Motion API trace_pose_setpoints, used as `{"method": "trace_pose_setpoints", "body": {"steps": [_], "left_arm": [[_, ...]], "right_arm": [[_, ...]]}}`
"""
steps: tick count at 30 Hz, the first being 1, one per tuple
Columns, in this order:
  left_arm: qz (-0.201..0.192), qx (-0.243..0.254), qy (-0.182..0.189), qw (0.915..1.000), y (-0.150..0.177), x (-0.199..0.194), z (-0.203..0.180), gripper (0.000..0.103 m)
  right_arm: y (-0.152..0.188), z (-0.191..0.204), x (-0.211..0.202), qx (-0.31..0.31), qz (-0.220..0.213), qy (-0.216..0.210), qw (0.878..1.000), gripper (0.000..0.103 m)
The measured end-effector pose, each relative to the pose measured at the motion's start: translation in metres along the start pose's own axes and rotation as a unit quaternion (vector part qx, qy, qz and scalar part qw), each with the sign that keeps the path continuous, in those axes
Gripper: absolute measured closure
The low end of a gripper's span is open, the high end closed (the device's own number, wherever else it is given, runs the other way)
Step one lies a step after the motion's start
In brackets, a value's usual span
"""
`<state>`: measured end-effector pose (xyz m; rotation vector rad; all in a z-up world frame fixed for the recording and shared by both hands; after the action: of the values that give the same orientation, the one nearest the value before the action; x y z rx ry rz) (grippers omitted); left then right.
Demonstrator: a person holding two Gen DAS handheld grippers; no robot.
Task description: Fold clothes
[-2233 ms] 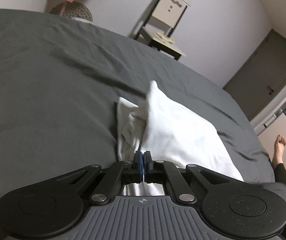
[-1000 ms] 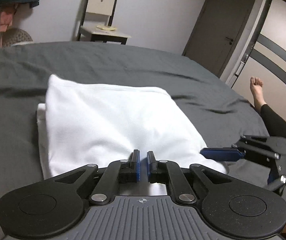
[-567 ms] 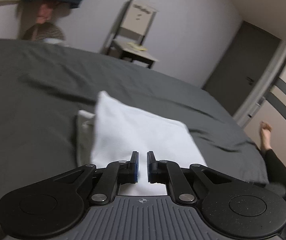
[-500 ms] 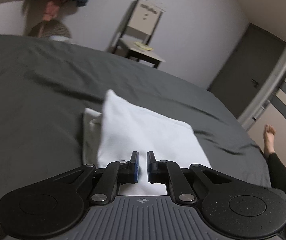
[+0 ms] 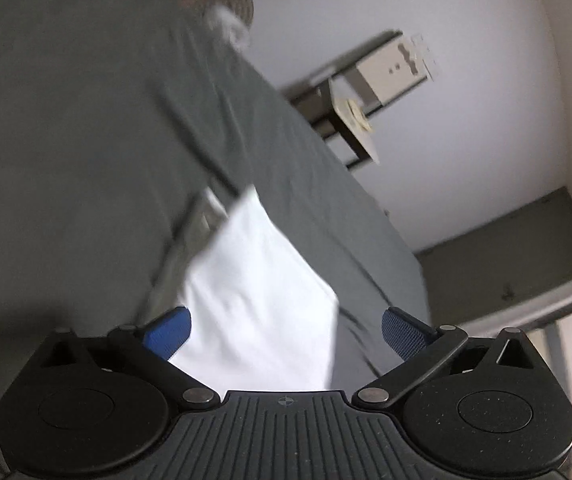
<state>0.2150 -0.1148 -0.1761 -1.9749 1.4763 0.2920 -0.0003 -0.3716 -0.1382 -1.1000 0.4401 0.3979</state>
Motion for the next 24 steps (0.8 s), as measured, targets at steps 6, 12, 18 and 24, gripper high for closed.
{"method": "trace_pose_setpoints", "body": {"steps": [6, 12, 18, 24], "left_arm": [[0.014, -0.014, -0.087, 0.9960, 0.021, 0.030, 0.024, 0.000], [0.017, -0.049, -0.153, 0.9869, 0.041, 0.064, 0.055, 0.000], [0.001, -0.042, -0.151, 0.9877, 0.053, 0.089, 0.060, 0.001], [-0.034, -0.023, -0.150, 0.9878, 0.046, 0.096, 0.060, 0.028]], "right_arm": [[-0.004, -0.003, -0.006, 0.006, -0.014, -0.003, 1.000, 0.036], [-0.005, -0.014, -0.009, 0.024, -0.019, 0.008, 1.000, 0.035], [-0.005, -0.024, -0.005, 0.042, -0.022, 0.010, 0.999, 0.035], [-0.007, -0.046, 0.012, 0.120, -0.013, -0.013, 0.993, 0.035]]}}
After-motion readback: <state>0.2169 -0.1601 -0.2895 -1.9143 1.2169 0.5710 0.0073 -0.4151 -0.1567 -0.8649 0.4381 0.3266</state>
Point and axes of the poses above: each gripper's, at about its wrist camera, not at the fingertips, and x roughly the way its jaws point, z to its left, y to its underside, the point moved 9 cm from there along x, roughly the way its jaws point, and after that the axes turned 4 degrees about -z, right-handed, at the moved point
